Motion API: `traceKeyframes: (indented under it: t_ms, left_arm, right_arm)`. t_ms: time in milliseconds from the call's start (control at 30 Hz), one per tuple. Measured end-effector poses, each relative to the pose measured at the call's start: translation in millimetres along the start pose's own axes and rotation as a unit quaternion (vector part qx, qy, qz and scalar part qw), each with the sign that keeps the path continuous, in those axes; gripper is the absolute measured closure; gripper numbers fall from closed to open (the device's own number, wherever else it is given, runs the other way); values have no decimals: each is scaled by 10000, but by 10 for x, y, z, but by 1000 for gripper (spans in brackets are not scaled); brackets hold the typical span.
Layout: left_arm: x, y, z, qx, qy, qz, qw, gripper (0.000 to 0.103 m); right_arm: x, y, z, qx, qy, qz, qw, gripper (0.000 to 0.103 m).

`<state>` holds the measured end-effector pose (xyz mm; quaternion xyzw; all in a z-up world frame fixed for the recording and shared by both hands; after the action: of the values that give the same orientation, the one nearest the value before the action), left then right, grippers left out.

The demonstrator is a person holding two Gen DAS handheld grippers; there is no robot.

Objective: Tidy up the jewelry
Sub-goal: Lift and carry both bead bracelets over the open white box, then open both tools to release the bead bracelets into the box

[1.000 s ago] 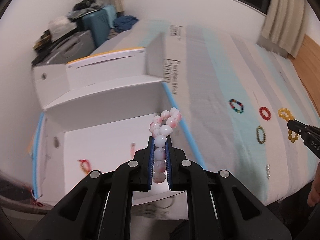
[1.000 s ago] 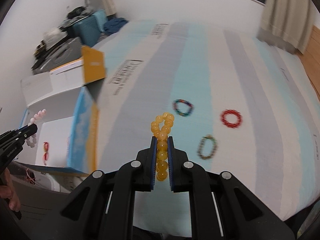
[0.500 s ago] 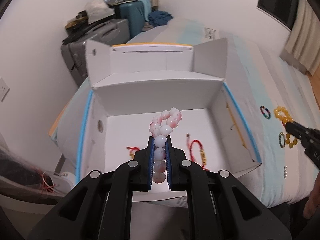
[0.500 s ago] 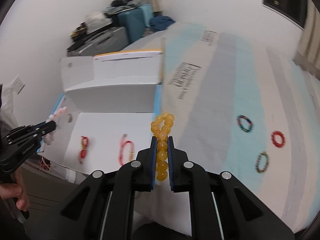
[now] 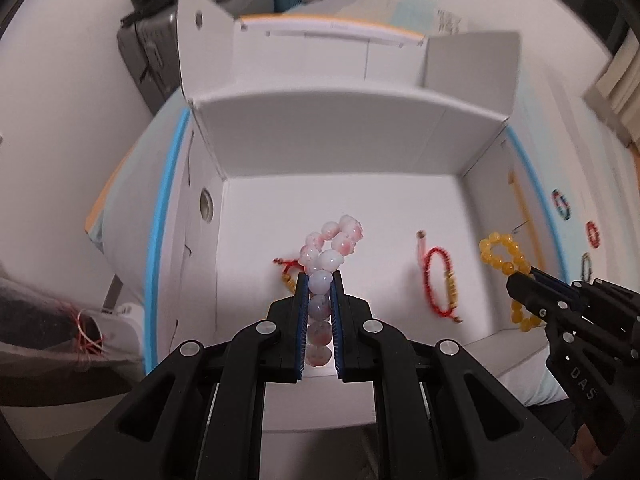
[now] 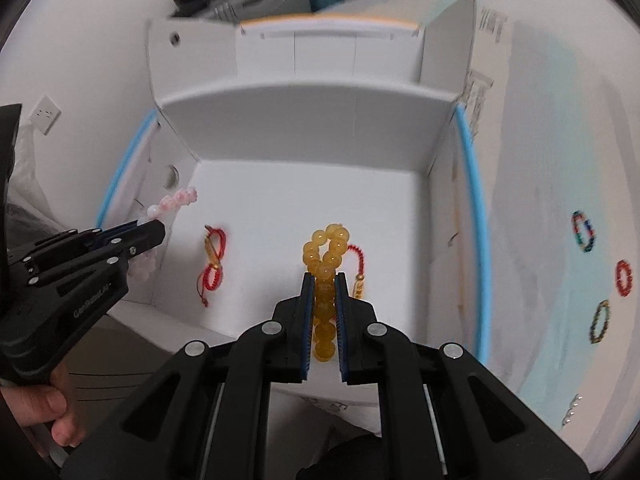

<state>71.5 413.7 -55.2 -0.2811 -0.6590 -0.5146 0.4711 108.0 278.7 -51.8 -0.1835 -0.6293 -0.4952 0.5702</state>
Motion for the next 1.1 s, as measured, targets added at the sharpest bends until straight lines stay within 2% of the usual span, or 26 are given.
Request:
traceKeyframes:
  t_ms: [233, 567, 700, 1033, 1067, 1100]
  left_arm:
    - [-407, -32, 130, 9, 238, 519, 9984, 93]
    - [-742, -71, 192, 64, 353, 971, 9946, 93]
    - [-772, -65, 195, 146, 298, 946, 9950, 89]
    - [-693, -24, 208, 140, 354, 737, 9966, 89]
    - [-649, -61, 200, 147, 360, 696, 9968, 89]
    - [-617, -71, 196, 141, 372, 656, 9970, 89]
  right_arm:
    - [-390, 5, -142, -124, -54, 400, 9991, 94]
    - [-676, 26, -194, -186, -106, 768, 9968, 94]
    - [-723, 12, -184, -170, -125, 772, 9968, 94]
    - [-703, 22, -140, -51, -108, 630, 9979, 91]
    - [-689, 22, -138, -33, -112, 608, 9981, 90]
    - [-642, -3, -126, -8, -106, 564, 9984, 82]
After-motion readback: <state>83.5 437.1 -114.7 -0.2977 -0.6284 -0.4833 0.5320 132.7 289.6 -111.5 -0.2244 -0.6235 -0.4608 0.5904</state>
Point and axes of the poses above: each gripper's, at about its wrist camera, not at the fingertips, and x roughly against the way its jaws point, z to its left, y to its top, the point moved 6 cm from there along -x, roughly the way its jaws point, and after that the axes turned 2 degrees about -z, right-handed, at the moved point
